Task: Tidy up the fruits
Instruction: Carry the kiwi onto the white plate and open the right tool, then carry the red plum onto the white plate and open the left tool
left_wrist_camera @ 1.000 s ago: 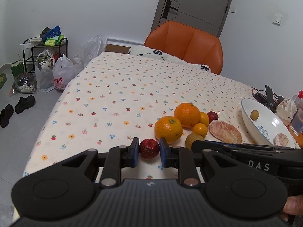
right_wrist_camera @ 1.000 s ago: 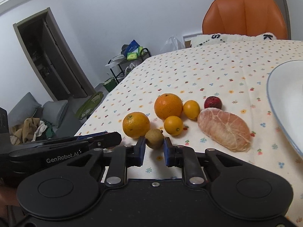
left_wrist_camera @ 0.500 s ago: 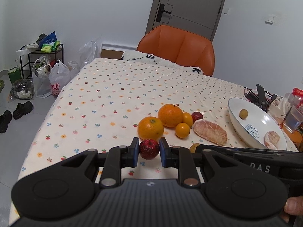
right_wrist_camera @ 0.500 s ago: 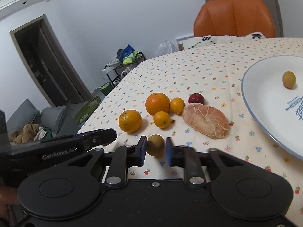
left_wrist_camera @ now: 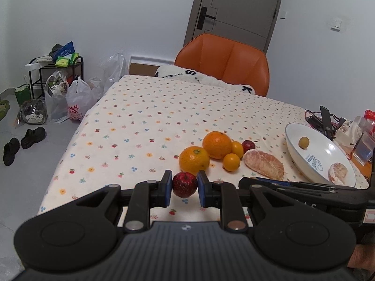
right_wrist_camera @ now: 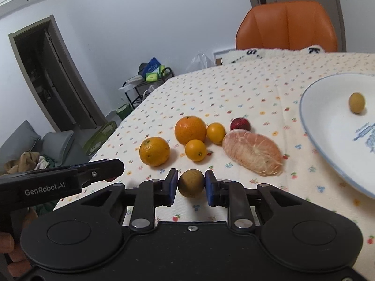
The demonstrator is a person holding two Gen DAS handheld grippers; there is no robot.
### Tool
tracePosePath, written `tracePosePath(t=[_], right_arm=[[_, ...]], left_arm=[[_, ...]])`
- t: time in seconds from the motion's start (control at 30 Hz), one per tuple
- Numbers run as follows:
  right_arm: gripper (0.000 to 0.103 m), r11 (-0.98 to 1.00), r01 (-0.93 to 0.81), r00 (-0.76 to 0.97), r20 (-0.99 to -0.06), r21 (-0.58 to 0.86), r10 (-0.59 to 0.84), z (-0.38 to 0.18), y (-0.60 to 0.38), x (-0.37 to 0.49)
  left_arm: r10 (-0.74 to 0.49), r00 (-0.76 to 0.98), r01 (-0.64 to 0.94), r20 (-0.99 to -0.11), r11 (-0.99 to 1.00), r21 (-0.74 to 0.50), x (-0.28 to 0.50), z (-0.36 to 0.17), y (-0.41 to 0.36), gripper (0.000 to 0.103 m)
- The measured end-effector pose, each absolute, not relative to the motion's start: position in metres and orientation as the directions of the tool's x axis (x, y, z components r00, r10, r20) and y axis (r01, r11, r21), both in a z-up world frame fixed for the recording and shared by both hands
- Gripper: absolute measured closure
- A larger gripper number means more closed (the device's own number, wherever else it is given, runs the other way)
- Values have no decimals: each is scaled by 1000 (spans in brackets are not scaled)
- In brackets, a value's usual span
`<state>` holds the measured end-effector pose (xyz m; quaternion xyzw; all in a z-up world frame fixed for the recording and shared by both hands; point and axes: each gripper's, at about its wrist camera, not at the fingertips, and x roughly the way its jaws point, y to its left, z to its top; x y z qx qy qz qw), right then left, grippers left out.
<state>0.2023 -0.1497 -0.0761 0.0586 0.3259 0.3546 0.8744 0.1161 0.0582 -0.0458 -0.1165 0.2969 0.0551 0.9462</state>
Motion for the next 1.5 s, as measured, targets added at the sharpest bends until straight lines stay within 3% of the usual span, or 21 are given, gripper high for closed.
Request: tracePosePath(t=[0.47, 1.0, 1.13, 1.5], right_arm=[[80, 777, -510, 644, -435, 370, 630, -48, -224, 195], [80, 825, -416, 713, -426, 383, 557, -53, -283, 195], [74, 831, -390, 718, -434, 396, 544, -56, -292, 198], [73, 831, -354, 739, -416, 430, 530, -59, -322, 192]], left_arm=[[-25, 832, -79, -555, 983, -164, 132, -33, 7, 82], [-75, 834, -5, -547, 990, -144, 147, -29, -42, 82], [-85, 831, 9, -549, 990, -140, 152, -29, -51, 82], [-104, 828, 44, -552, 992, -121, 163, -30, -73, 82]])
